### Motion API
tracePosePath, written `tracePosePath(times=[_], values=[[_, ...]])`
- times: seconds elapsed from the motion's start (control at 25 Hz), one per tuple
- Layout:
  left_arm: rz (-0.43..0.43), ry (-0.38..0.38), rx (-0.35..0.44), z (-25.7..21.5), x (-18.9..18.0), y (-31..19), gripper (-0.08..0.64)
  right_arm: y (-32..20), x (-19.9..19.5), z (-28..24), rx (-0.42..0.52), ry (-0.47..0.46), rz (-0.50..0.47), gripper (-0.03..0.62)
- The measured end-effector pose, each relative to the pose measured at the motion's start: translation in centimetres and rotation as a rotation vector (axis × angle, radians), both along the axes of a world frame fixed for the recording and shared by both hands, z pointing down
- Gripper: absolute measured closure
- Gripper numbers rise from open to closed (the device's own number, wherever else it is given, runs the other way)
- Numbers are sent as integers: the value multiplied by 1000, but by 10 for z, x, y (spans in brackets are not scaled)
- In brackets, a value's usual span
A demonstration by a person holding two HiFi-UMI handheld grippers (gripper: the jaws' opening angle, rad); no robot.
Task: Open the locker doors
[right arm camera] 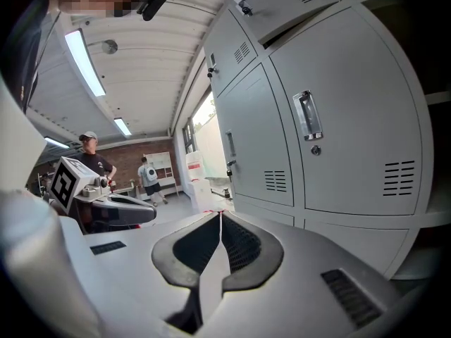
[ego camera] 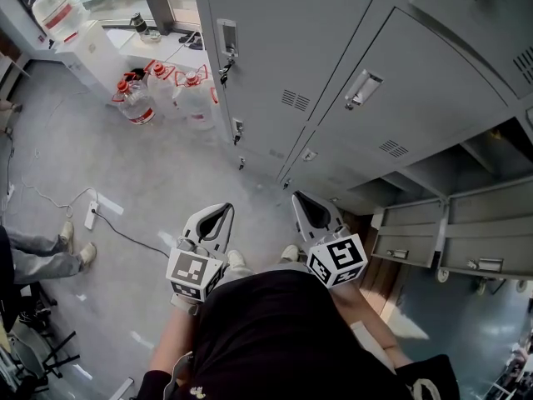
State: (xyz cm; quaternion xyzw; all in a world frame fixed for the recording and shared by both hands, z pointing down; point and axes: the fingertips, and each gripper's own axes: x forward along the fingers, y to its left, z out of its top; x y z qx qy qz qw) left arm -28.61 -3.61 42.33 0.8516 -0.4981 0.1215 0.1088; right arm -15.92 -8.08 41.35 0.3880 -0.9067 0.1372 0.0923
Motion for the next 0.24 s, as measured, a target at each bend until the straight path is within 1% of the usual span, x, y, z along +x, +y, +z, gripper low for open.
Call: tracePosePath(times=[0.24], values=[[5,-3,-11,2,4,0,541,3,1,0,-4,2,0,557]])
